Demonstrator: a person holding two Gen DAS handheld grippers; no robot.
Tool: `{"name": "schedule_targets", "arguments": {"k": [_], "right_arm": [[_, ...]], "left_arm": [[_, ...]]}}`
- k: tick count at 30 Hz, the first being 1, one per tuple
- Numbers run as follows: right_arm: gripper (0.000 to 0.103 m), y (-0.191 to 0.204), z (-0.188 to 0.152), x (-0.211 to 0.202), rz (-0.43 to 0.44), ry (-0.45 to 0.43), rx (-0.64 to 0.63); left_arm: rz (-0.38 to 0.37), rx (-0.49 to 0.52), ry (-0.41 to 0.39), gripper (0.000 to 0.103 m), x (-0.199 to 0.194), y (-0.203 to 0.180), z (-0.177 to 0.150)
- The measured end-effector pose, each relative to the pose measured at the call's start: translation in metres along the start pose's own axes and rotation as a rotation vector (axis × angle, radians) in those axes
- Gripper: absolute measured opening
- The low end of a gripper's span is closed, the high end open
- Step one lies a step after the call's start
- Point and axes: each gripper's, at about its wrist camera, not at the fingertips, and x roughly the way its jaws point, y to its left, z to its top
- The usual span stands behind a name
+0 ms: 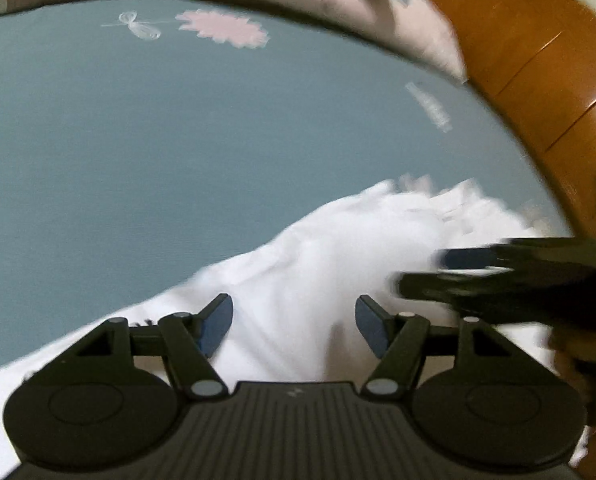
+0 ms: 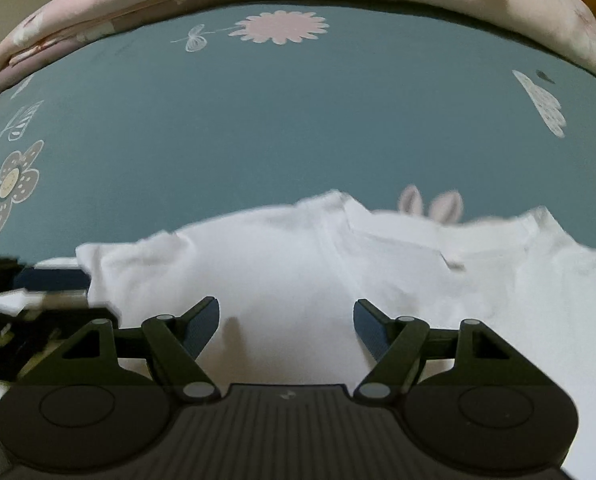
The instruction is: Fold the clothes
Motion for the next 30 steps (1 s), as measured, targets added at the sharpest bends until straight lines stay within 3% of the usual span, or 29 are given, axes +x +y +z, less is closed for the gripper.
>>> {"name": "schedule_targets", "arguments": {"k": [3, 5, 9, 14, 17, 20, 22, 25, 30], "right_arm": [[0.078, -0.005, -0.014, -0.012, 0.003, -0.007, 0.025], [0.078, -0.007, -0.022, -0.02, -0.006, -0.01, 0.033], [0.078, -0.013, -0.038, -0.043, -0.006, -0.009, 0.046], [0.078, -0.019, -0.055, -0.07, -0.007, -0.001, 0.036], [0.078, -0.025, -0.066, -0.084, -0.017, -0.002, 0.027], [0.078, -0.035, -0.077, -0.097, -0.026, -0.015, 0.021], [0.06, -0.041, -0.08, -0.099, -0.041, -0.025, 0.011], [0.052, -0.046, -0.073, -0.092, -0.072, -0.034, 0.0], [0.035, -0.031, -0.029, -0.06, -0.015, -0.117, -0.003]], "left_arm": [[0.002, -0.011, -0.015, 0.068, 0.01, 0.008, 0.008], [0.053, 0.009, -0.021, 0.068, 0.006, 0.002, 0.018], [0.046, -0.013, -0.048, 0.068, -0.019, -0.009, 0.016], [0.035, 0.036, 0.043, 0.07, -0.014, -0.031, -0.014], [0.13, -0.007, 0.062, 0.068, -0.003, -0.017, -0.022], [0.173, -0.072, -0.005, 0.068, -0.021, -0.012, -0.019], [0.165, -0.064, -0.021, 0.07, -0.032, -0.017, -0.019], [0.122, -0.043, -0.007, 0.072, -0.046, -0.028, -0.025], [0.123, -0.055, 0.025, 0.073, -0.055, -0.04, -0.04]]}}
